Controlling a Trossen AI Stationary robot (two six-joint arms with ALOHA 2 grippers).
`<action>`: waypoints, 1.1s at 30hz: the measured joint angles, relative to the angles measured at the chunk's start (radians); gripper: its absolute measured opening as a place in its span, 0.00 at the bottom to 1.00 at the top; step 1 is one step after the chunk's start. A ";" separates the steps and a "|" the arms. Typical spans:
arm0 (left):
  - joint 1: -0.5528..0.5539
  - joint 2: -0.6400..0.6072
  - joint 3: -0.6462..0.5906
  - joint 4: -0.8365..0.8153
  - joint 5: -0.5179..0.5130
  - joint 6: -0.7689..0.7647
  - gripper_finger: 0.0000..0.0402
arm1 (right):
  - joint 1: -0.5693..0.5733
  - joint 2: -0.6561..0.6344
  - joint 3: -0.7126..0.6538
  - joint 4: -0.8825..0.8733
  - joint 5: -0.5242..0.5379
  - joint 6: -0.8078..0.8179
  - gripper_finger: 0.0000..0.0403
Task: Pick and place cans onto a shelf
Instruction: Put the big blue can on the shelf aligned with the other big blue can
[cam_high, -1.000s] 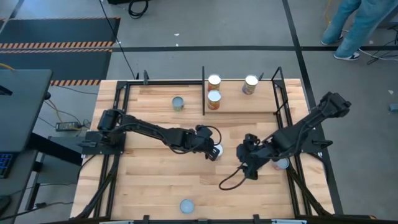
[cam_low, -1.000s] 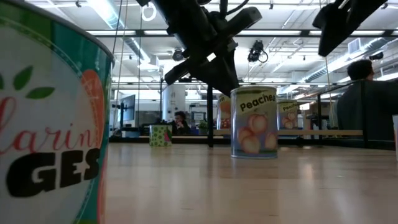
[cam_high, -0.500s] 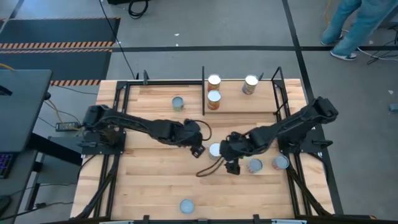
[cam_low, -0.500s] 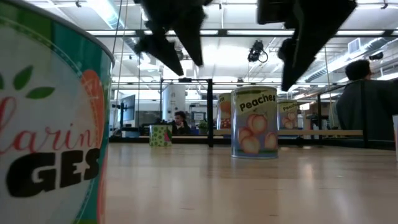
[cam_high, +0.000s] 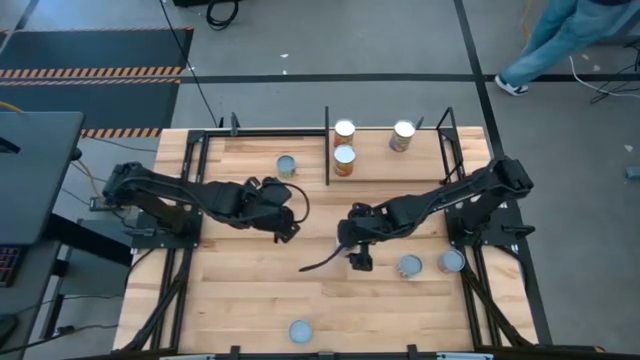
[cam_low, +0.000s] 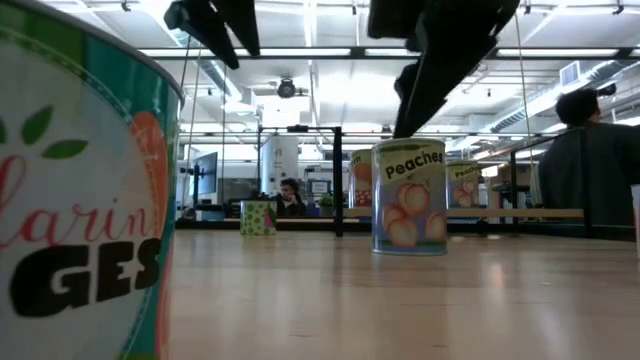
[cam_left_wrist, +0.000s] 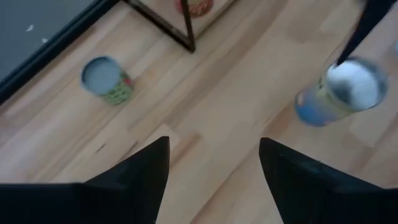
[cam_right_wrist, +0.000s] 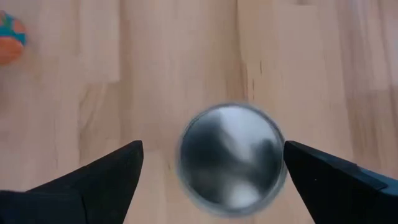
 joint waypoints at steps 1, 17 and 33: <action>0.000 -0.005 0.000 -0.004 -0.003 0.000 0.63 | -0.004 0.011 0.000 0.006 -0.002 -0.011 0.98; -0.003 -0.079 0.001 -0.058 -0.080 0.018 0.63 | -0.010 0.040 0.021 0.018 0.011 -0.007 0.97; -0.002 -0.088 0.000 -0.062 -0.102 -0.001 0.62 | -0.060 0.039 -0.022 0.034 0.007 -0.027 0.99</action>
